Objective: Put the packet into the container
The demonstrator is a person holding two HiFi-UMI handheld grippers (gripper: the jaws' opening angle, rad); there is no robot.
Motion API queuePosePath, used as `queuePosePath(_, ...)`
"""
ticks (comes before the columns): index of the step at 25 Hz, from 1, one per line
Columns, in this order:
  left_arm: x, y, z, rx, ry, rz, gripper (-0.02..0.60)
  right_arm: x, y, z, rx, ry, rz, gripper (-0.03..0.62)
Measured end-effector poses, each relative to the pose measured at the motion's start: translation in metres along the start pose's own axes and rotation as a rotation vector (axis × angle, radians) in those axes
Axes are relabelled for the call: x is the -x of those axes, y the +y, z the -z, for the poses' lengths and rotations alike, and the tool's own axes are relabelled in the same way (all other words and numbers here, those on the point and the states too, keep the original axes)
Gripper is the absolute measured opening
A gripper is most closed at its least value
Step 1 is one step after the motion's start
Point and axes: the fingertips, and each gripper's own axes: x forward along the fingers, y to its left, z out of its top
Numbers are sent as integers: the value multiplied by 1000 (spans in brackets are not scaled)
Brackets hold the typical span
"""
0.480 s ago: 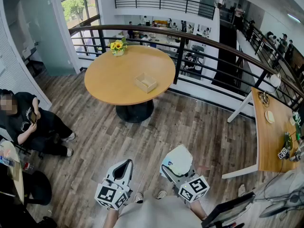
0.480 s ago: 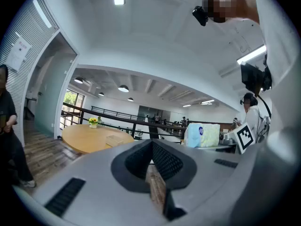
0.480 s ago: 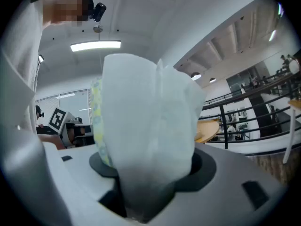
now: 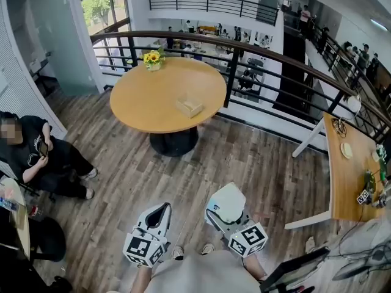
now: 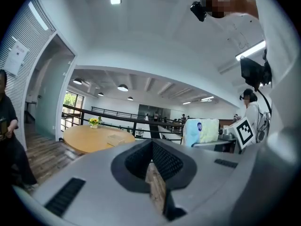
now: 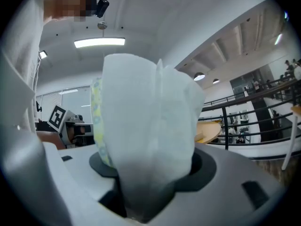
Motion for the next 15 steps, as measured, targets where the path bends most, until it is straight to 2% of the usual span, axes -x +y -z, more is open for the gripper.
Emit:
queuePosePath(9, -6, -3, -2, -18, 11, 16, 6, 0, -3, 1, -21, 5, 5, 302)
queuePosePath(15, -12, -6, -7, -32, 9, 18, 5, -8, -12, -5, 6, 16, -1, 302)
